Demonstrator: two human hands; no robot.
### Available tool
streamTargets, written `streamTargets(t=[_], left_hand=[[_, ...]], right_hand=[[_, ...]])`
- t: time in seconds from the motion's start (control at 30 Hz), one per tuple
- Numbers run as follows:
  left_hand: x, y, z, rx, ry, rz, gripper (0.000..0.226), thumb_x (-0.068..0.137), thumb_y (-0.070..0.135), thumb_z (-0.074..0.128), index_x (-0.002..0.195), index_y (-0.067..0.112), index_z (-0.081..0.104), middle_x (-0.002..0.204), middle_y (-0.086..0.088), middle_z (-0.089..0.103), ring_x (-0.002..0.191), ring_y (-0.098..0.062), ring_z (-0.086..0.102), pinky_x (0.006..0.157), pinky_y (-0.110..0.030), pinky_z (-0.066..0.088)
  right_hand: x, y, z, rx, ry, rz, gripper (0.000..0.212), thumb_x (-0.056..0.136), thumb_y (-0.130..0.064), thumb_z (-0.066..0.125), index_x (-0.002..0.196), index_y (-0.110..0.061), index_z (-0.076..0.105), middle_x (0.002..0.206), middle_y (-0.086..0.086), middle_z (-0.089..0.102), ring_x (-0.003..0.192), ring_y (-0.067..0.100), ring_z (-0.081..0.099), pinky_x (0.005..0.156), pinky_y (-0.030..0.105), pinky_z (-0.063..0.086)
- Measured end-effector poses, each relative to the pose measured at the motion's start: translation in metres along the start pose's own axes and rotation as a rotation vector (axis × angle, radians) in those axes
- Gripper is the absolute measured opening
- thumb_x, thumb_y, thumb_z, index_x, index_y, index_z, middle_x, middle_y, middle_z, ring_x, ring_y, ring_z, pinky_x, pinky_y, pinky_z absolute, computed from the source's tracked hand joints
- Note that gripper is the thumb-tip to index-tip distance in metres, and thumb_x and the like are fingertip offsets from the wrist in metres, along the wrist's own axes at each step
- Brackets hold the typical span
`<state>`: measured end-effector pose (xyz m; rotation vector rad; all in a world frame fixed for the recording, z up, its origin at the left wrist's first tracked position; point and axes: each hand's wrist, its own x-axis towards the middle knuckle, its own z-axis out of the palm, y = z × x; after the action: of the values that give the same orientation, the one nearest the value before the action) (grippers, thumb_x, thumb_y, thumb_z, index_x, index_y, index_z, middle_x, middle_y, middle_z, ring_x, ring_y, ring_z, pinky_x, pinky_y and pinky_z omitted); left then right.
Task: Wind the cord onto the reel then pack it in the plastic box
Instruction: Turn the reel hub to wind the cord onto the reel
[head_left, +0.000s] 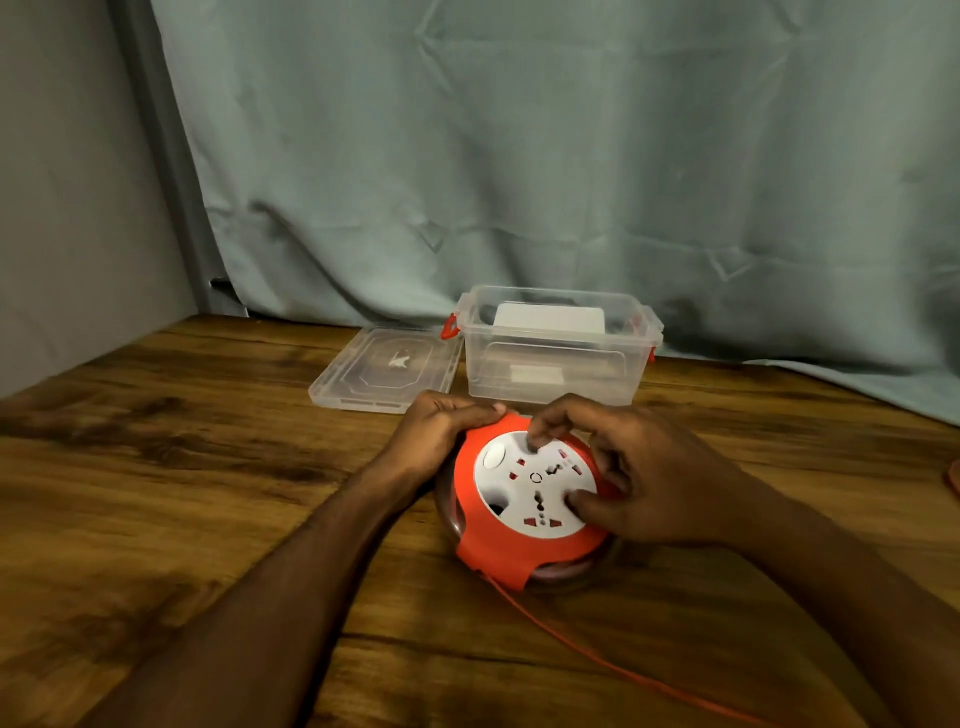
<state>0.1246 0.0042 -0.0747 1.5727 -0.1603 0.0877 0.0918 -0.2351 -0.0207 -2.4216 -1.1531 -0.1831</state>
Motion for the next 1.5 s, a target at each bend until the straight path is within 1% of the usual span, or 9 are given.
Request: streamTargets(t=[0.1,0.2,0.3,0.53,0.77,1.0,1.27,1.37,1.5], left_hand=[[-0.003,0.005,0.002,0.011,-0.038,0.013,0.019,0.096,0.012,0.066,0.087,0.002,0.081,0.080,-0.018,0.079,0.067,-0.025,0.074,0.063,-0.029,0.057],[-0.005,0.007,0.004,0.027,-0.064,0.023,0.022,0.095,0.010,0.067,0.078,0.003,0.079,0.070,-0.013,0.076,0.056,-0.018,0.068,0.059,-0.025,0.053],[-0.007,0.008,0.007,0.018,-0.092,0.021,0.020,0.094,0.005,0.065,0.078,-0.001,0.076,0.064,-0.009,0.074,0.052,-0.014,0.065,0.055,-0.022,0.051],[-0.008,0.009,0.009,0.032,-0.122,-0.005,0.021,0.093,0.007,0.066,0.077,0.001,0.077,0.067,-0.012,0.074,0.054,-0.017,0.066,0.056,-0.024,0.052],[-0.004,0.006,0.007,0.034,-0.130,-0.030,0.032,0.092,0.008,0.069,0.062,0.013,0.077,0.061,-0.005,0.072,0.051,-0.012,0.064,0.055,-0.022,0.050],[-0.004,0.005,0.005,-0.041,-0.044,-0.038,0.039,0.089,0.012,0.073,0.097,-0.026,0.063,0.090,-0.035,0.068,0.068,-0.030,0.063,0.068,-0.032,0.052],[-0.005,0.008,0.007,-0.046,-0.026,-0.046,0.017,0.092,0.005,0.068,0.081,-0.007,0.075,0.069,-0.015,0.075,0.055,-0.021,0.069,0.060,-0.026,0.058],[-0.006,0.009,0.007,-0.050,-0.030,-0.043,0.016,0.092,0.006,0.069,0.082,-0.003,0.077,0.071,-0.016,0.076,0.057,-0.022,0.071,0.059,-0.027,0.059],[-0.006,0.009,0.008,-0.034,-0.012,-0.038,0.017,0.092,0.007,0.069,0.084,-0.007,0.076,0.072,-0.018,0.075,0.058,-0.024,0.070,0.062,-0.029,0.058]], right_hand=[[-0.002,0.005,-0.004,0.014,-0.024,0.000,0.070,0.082,-0.035,0.083,0.141,-0.041,0.046,0.125,-0.025,0.066,0.098,-0.011,0.066,0.065,0.008,0.054],[-0.001,0.003,-0.009,0.028,-0.060,0.000,0.081,0.082,-0.037,0.084,0.148,-0.045,0.038,0.130,-0.025,0.064,0.097,-0.015,0.064,0.066,0.009,0.053],[-0.002,0.001,-0.013,0.117,-0.100,0.003,0.090,0.080,-0.034,0.087,0.150,-0.047,0.033,0.132,-0.025,0.063,0.112,-0.001,0.066,0.078,0.027,0.063],[-0.002,-0.005,-0.011,0.201,-0.075,0.013,0.077,0.070,-0.026,0.094,0.130,-0.037,0.047,0.114,-0.012,0.071,0.091,-0.005,0.071,0.061,0.021,0.060],[0.000,-0.012,0.000,0.006,-0.001,0.002,0.053,0.063,-0.053,0.091,0.091,-0.039,0.049,0.092,-0.017,0.071,0.082,0.000,0.069,0.053,0.013,0.048],[0.002,-0.017,0.014,-0.223,0.094,0.059,0.056,0.059,-0.069,0.079,0.060,-0.021,0.053,0.053,-0.013,0.052,0.055,0.003,0.054,0.050,0.020,0.035],[0.005,-0.034,0.034,-0.346,0.215,0.198,0.064,0.060,-0.085,0.058,0.048,-0.027,0.032,0.052,-0.015,0.033,0.056,0.003,0.039,0.062,0.024,0.027],[0.006,-0.042,0.037,-0.374,0.218,0.238,0.066,0.068,-0.082,0.063,0.050,-0.027,0.029,0.059,-0.014,0.033,0.071,0.009,0.046,0.067,0.027,0.032],[0.007,-0.046,0.042,-0.344,0.295,0.210,0.068,0.075,-0.069,0.069,0.045,-0.024,0.027,0.051,-0.010,0.029,0.062,0.014,0.044,0.061,0.028,0.031]])
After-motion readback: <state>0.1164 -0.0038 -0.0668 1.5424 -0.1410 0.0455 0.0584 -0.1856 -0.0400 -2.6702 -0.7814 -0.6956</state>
